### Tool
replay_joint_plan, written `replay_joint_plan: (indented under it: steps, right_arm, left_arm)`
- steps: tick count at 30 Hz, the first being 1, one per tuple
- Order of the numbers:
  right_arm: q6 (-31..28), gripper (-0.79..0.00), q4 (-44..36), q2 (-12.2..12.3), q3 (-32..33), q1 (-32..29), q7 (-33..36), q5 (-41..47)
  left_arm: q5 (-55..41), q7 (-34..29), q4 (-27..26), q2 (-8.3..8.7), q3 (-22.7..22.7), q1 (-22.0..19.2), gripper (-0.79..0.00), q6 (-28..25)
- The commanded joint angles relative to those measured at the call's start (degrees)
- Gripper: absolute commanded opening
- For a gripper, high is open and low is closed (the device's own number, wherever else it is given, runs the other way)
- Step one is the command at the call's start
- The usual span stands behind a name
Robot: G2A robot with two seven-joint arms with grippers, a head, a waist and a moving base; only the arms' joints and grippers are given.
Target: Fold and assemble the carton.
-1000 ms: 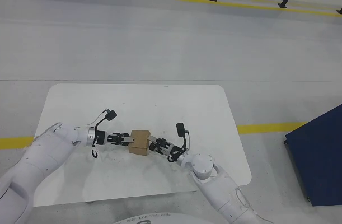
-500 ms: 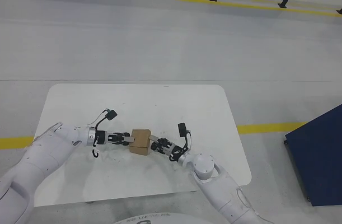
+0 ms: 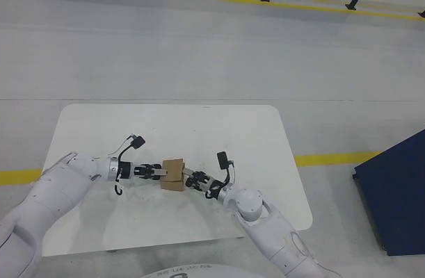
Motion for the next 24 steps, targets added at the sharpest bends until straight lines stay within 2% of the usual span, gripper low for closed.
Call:
replay_joint_plan:
  steps: [1,24]
  right_arm:
    - [0.3,-0.394,0.0,0.0,-0.1,0.1,-0.1,-0.1]
    - [1.9,-0.406,-0.1,0.0,-0.5,0.2,-1.4,-0.6]
  left_arm:
    - [-0.1,0.0,0.0,0.02,0.1,0.0,-0.413,0.0]
    - [0.4,-1.1,1.6,-0.63,1.2,-0.7,-0.403,1.1]
